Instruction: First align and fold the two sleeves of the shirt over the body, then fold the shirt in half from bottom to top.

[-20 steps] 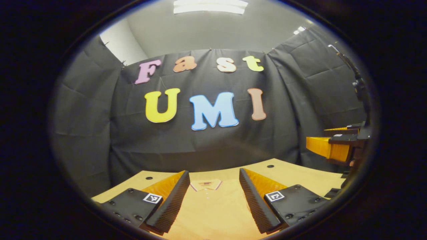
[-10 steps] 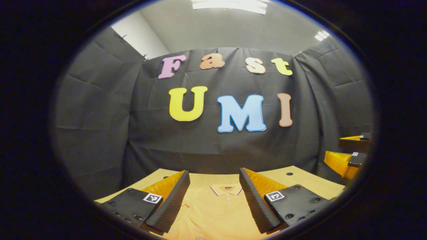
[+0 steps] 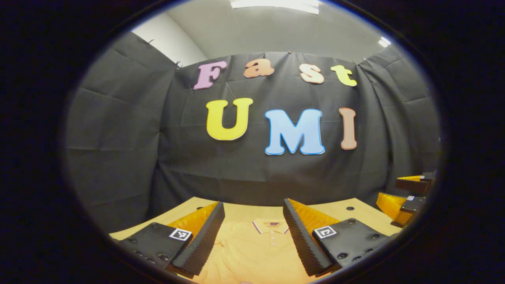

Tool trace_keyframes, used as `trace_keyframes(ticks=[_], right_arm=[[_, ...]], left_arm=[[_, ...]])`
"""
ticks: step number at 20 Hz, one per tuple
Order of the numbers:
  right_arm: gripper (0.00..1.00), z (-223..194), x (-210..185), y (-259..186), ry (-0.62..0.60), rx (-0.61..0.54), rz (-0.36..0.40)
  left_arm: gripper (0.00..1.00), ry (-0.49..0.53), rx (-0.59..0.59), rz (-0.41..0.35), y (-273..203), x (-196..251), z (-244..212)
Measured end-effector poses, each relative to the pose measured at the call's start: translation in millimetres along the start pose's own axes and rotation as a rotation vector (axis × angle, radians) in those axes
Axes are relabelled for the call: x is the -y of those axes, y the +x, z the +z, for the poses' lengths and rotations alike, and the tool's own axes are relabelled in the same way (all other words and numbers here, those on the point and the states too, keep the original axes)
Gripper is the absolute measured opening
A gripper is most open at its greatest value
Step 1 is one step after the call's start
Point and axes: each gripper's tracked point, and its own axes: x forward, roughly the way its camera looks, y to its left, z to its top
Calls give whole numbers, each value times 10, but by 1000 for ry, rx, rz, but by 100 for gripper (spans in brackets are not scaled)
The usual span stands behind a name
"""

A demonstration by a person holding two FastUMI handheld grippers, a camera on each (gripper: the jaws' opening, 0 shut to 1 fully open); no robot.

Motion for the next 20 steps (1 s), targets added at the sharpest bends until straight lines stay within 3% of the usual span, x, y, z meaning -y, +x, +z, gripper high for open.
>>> trace_keyframes(ticks=[2,14,20], right_arm=[[94,-39,162,148,-48,-25,-20],[94,-528,430,942,58,-203,-120],[94,-1002,504,1372,106,-351,-150]], left_arm=[[97,-4,-17,-2,78,18,-64],[97,36,-49,-54,472,-174,-159],[96,29,-73,-58,637,-319,-261]])
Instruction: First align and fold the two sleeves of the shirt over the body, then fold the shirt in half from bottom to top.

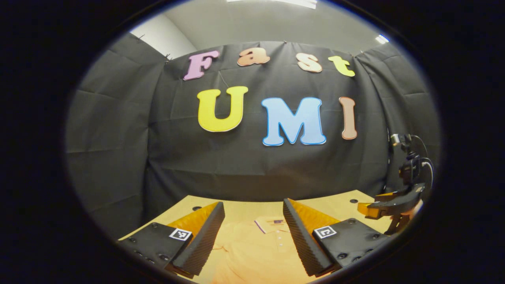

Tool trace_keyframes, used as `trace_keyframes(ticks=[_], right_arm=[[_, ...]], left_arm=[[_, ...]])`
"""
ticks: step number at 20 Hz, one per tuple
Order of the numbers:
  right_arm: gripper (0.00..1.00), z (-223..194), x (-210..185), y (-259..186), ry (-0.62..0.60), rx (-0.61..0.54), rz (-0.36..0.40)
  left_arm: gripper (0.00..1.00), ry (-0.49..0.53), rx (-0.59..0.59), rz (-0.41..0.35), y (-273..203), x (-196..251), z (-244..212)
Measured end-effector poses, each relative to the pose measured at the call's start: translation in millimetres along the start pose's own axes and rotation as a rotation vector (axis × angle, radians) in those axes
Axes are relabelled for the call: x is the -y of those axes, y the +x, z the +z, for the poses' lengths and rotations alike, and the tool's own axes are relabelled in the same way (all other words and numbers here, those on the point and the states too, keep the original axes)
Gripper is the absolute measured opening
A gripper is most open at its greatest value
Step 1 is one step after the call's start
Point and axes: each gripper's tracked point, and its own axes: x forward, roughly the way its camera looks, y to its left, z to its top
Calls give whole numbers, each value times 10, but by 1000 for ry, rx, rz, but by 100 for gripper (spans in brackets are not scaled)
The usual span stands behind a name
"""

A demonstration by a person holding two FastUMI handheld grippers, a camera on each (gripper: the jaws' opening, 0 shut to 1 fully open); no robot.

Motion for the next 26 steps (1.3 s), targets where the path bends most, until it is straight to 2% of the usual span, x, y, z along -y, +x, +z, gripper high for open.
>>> trace_keyframes(ticks=[10,18,23,26], right_arm=[[94,-540,83,801,98,-231,-64],[95,-862,213,1214,0,-325,-117],[93,-981,189,1324,8,-357,-99],[84,-992,107,1356,41,-367,-66]], left_arm=[[96,-24,-69,18,137,-202,-269],[97,-35,-89,25,163,-233,-353],[96,-37,-98,39,113,-286,-396],[97,-43,-104,51,75,-318,-419]])
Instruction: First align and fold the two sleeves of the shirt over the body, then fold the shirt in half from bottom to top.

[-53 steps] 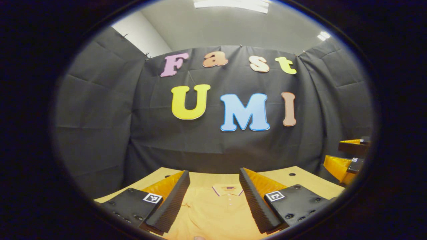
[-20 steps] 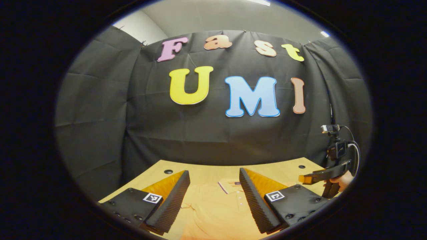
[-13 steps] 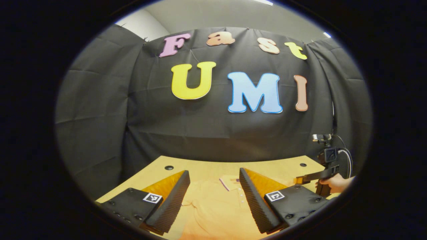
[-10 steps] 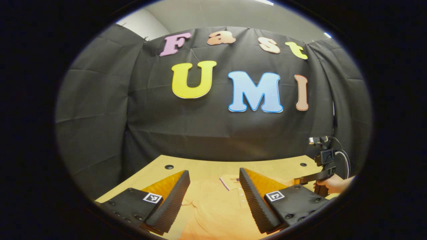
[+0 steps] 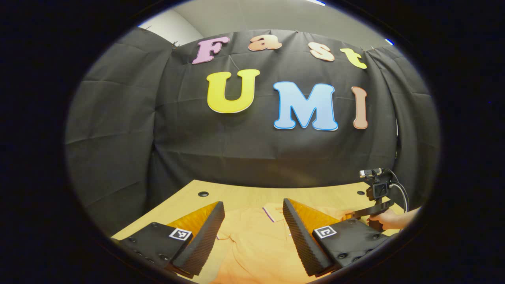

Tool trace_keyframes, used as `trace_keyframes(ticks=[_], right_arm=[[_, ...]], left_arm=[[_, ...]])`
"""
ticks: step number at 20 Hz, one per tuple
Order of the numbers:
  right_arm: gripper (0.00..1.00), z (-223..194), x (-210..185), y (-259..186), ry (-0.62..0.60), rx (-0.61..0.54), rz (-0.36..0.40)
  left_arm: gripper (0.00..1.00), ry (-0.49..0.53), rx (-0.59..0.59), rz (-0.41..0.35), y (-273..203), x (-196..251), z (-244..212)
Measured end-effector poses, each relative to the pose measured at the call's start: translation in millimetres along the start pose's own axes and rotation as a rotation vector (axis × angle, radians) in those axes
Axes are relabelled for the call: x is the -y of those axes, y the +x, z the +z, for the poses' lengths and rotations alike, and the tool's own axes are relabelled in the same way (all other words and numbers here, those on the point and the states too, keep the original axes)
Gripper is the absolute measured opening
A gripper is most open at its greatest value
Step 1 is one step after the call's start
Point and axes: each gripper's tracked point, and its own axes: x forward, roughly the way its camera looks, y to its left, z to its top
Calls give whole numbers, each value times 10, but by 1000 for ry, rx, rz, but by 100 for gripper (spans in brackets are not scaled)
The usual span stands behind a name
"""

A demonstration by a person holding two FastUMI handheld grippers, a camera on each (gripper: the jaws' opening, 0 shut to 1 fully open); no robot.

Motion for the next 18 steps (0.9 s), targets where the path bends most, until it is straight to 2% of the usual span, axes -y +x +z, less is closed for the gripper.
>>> trace_keyframes(ticks=[1,4,5,7,9,10,11,15,18], right_arm=[[75,-9,-24,3,8,-3,13],[56,3,-36,17,28,-4,25],[39,14,-32,8,35,-5,24],[42,19,-29,13,32,-1,30],[9,41,-34,-33,57,-9,31],[9,55,-24,-11,58,-6,25],[2,82,-33,-9,59,7,24],[2,302,-163,-202,31,72,43],[2,504,-383,-401,-5,137,106]], left_arm=[[97,-1,0,6,-7,-13,1],[97,-11,-1,22,-29,-60,-17],[97,-14,-1,26,-60,-70,-29],[97,-20,-2,37,-79,-109,-51],[96,-22,-4,48,-103,-134,-45],[96,-23,-3,53,-115,-154,-33],[96,-24,-1,59,-120,-161,-41],[96,-35,3,80,-191,-204,-44],[97,-46,6,90,-193,-212,-39]])
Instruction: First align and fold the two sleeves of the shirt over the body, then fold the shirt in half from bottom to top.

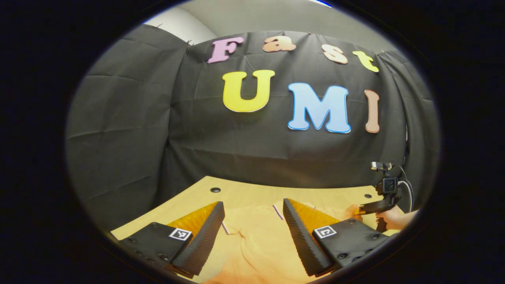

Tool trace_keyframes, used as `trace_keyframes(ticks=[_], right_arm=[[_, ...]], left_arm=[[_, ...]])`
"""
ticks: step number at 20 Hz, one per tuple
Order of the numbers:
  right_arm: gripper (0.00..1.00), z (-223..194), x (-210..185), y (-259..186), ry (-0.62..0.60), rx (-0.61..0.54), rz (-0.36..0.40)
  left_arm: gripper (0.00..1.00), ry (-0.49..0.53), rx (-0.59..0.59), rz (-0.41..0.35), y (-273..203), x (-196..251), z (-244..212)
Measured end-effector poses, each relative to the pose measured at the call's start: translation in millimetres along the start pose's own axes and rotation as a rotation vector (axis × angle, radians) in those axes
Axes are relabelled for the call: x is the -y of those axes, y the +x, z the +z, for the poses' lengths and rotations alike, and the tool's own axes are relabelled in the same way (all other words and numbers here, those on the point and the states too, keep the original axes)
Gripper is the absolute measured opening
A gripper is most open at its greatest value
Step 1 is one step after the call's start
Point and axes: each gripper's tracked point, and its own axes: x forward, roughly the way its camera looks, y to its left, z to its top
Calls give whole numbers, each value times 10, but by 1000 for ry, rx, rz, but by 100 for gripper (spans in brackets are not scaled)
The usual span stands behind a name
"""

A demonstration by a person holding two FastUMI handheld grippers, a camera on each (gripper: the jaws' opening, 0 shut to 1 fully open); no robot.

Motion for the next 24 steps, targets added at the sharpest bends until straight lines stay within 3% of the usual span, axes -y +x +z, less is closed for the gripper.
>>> trace_keyframes(ticks=[7,16,24], right_arm=[[2,119,-641,-137,-106,31,137],[5,-159,-1139,-33,-301,-18,180],[10,-408,-1287,78,-341,-97,189]], left_arm=[[96,-11,5,16,-66,-26,-28],[96,-43,-8,72,-179,-324,-79],[95,-40,-20,86,-187,-510,-103]])
